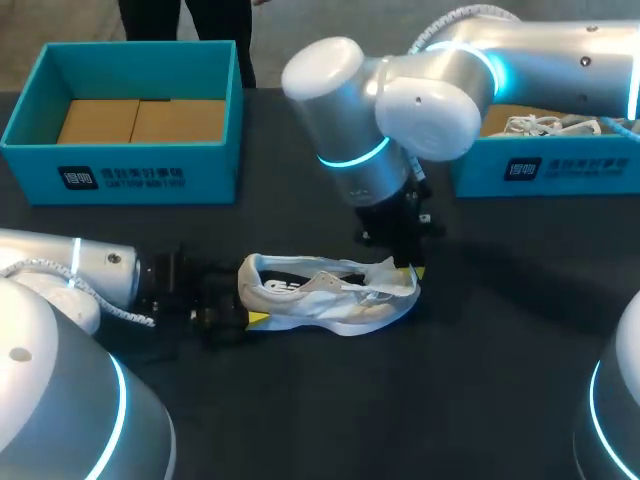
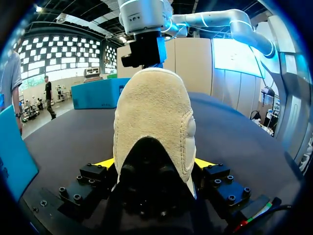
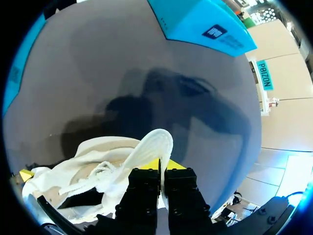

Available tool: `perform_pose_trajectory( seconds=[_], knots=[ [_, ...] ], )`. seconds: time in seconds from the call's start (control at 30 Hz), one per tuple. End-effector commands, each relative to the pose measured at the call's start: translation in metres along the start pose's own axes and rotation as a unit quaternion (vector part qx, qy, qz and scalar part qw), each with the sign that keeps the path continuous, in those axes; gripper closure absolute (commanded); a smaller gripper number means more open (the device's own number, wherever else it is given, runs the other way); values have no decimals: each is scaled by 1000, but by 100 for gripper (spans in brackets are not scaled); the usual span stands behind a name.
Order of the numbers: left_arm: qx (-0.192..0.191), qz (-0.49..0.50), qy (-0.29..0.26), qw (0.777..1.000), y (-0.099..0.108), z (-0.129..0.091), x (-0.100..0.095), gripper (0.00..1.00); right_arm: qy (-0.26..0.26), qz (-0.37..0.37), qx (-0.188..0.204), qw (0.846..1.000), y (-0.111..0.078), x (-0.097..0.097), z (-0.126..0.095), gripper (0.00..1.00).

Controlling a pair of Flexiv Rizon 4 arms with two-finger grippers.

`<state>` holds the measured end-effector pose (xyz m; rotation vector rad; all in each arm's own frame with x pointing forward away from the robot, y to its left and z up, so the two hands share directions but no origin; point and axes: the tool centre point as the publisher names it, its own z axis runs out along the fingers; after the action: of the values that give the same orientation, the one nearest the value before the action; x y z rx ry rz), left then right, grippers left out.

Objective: Take the shoe out of the shoebox, open the shoe tongue, remove and reinsert the insole, then place the shoe into the shoebox

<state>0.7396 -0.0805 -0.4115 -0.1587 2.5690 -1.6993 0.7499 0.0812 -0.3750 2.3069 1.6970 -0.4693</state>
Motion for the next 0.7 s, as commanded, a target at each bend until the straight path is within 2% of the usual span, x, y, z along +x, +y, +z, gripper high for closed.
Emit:
perform_pose_trajectory(
  seconds=[0.03,0.1,0.17,0.23,0.27,0.37,0.43,0.5,0.53,0.7],
  knots=[
    [-1,0,-2,1000,6,-4,1,100,4,99,4,995,3,-6,21,100],
    [-1,0,-2,1000,6,-4,1,100,6,98,6,995,3,-6,23,100],
    [-1,0,-2,1000,6,-4,1,100,8,98,7,995,3,-5,24,70],
    [-1,0,-2,1000,6,-4,1,100,9,99,8,995,3,-5,25,59],
    [-1,0,-2,1000,6,-4,1,100,9,99,8,995,3,-4,25,50],
    [-1,0,-2,1000,6,-4,1,100,10,101,9,995,1,-4,24,17],
    [-1,0,-2,1000,6,-4,1,100,10,101,10,995,-1,-4,22,17],
    [-1,0,-2,1000,6,-4,1,100,9,101,9,995,-3,-4,19,9],
    [-1,0,-2,1000,6,-4,1,100,9,101,8,995,-4,-4,18,1],
    [-1,0,-2,1000,6,-4,1,100,11,104,-11,994,-7,-5,-1,0]
  ],
)
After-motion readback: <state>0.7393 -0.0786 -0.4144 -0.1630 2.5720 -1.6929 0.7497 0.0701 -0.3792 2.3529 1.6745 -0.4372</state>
